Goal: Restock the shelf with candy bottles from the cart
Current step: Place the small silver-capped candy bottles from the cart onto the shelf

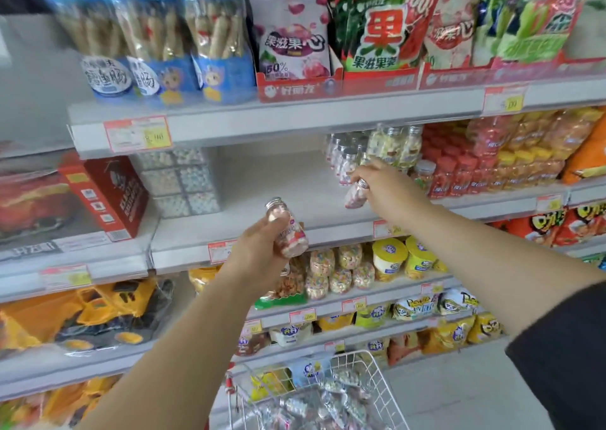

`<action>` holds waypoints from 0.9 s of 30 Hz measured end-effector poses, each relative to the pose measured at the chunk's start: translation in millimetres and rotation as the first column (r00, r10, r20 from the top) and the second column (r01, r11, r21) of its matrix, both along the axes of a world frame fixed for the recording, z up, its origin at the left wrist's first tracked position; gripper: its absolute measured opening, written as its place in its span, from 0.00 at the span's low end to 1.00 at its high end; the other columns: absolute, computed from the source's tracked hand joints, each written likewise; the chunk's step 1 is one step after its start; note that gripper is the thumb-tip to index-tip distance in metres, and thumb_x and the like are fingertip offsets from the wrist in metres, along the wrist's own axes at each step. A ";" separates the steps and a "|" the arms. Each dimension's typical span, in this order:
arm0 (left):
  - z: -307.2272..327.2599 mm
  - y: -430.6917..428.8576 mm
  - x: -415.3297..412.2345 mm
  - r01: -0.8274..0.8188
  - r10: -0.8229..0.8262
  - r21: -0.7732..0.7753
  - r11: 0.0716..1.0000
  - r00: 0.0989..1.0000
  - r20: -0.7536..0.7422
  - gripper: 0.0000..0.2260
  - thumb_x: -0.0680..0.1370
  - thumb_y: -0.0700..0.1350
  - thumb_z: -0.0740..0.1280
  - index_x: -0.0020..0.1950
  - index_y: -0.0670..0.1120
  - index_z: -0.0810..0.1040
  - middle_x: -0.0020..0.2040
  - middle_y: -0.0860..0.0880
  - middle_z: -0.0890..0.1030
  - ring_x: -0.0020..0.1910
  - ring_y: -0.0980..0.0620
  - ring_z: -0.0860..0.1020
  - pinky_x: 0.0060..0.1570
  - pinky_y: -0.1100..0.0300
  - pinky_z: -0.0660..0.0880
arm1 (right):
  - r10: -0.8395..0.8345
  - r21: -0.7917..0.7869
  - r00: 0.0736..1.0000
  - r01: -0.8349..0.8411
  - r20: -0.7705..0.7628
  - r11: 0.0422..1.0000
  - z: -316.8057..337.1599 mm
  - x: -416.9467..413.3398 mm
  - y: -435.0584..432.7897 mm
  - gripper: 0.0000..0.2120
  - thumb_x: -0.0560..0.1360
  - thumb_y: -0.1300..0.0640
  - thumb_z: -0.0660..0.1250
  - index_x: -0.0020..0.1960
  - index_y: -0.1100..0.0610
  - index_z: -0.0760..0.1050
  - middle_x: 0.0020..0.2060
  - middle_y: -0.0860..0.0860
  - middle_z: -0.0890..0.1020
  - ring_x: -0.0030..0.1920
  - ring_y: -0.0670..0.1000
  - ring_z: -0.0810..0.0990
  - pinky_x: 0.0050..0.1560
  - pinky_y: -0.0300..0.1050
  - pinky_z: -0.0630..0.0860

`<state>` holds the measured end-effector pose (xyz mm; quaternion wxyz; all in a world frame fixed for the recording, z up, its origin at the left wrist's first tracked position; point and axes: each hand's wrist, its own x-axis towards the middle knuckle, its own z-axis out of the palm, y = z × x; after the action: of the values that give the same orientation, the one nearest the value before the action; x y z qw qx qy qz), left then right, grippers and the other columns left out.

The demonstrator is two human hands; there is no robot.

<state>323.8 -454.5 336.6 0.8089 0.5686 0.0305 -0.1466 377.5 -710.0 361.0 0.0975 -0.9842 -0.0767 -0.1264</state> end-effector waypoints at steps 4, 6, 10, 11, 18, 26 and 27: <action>-2.2 -0.6 18.2 -0.008 0.008 -0.008 1.000 1.000 -0.022 0.12 0.82 0.44 0.64 0.59 0.36 0.74 0.47 0.43 0.80 0.43 0.49 0.80 0.45 0.58 0.78 | -0.038 -0.088 0.998 0.034 -0.045 0.996 -2.2 35.2 4.6 0.26 0.69 0.72 0.65 0.63 0.52 0.75 0.61 0.55 0.73 0.51 0.60 0.79 0.41 0.46 0.71; -4.8 0.0 25.2 0.006 -0.010 0.102 0.995 0.999 0.046 0.09 0.81 0.45 0.65 0.56 0.41 0.77 0.53 0.42 0.81 0.52 0.44 0.81 0.57 0.50 0.79 | -0.065 -0.121 0.997 0.058 -0.049 0.991 -5.0 46.1 6.5 0.26 0.69 0.72 0.64 0.63 0.54 0.75 0.62 0.56 0.73 0.53 0.61 0.79 0.42 0.45 0.71; -9.0 3.5 31.5 0.046 -0.054 0.246 0.968 0.998 0.028 0.08 0.79 0.50 0.67 0.52 0.48 0.81 0.52 0.42 0.84 0.59 0.38 0.79 0.66 0.38 0.71 | -0.104 -0.190 0.993 0.091 -0.062 0.978 -5.3 58.7 13.2 0.27 0.70 0.71 0.65 0.68 0.56 0.73 0.65 0.59 0.72 0.58 0.61 0.78 0.49 0.48 0.75; -13.5 4.0 35.4 0.043 -0.050 0.208 0.977 0.998 0.032 0.08 0.80 0.49 0.66 0.54 0.47 0.80 0.52 0.43 0.85 0.57 0.40 0.81 0.66 0.38 0.72 | -0.112 -0.195 0.991 0.097 -0.069 0.976 -4.3 61.4 14.8 0.27 0.70 0.71 0.66 0.68 0.57 0.72 0.66 0.59 0.71 0.58 0.61 0.78 0.49 0.49 0.75; -1.2 -11.7 49.3 0.014 -0.017 0.077 0.997 0.999 0.043 0.11 0.81 0.42 0.66 0.60 0.38 0.76 0.53 0.38 0.81 0.51 0.46 0.82 0.57 0.52 0.79 | -0.167 -0.228 0.980 0.139 -0.110 0.964 2.5 62.3 23.0 0.28 0.73 0.68 0.67 0.72 0.61 0.67 0.71 0.62 0.63 0.58 0.65 0.78 0.52 0.54 0.77; 1.9 -58.8 92.4 -0.008 -0.053 0.311 0.950 0.981 0.186 0.24 0.73 0.47 0.74 0.67 0.45 0.73 0.59 0.46 0.80 0.58 0.45 0.79 0.61 0.49 0.75 | 0.021 -0.079 1.000 -0.023 -0.019 0.997 -30.3 10.3 -5.5 0.24 0.72 0.69 0.65 0.66 0.54 0.74 0.68 0.53 0.70 0.54 0.60 0.80 0.42 0.52 0.79; -0.3 -68.2 98.5 -0.008 -0.061 0.320 0.947 0.976 0.207 0.22 0.74 0.43 0.73 0.66 0.45 0.74 0.58 0.46 0.79 0.56 0.46 0.79 0.57 0.52 0.76 | 0.018 -0.059 1.000 -0.020 -0.023 0.998 -32.5 0.7 -9.9 0.22 0.74 0.67 0.65 0.66 0.53 0.75 0.65 0.51 0.74 0.57 0.58 0.79 0.45 0.52 0.79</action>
<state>422.3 -522.8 336.2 0.7028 0.7046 -0.0414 -0.0884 378.3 -719.9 328.5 0.0705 -0.9872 -0.0887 -0.1120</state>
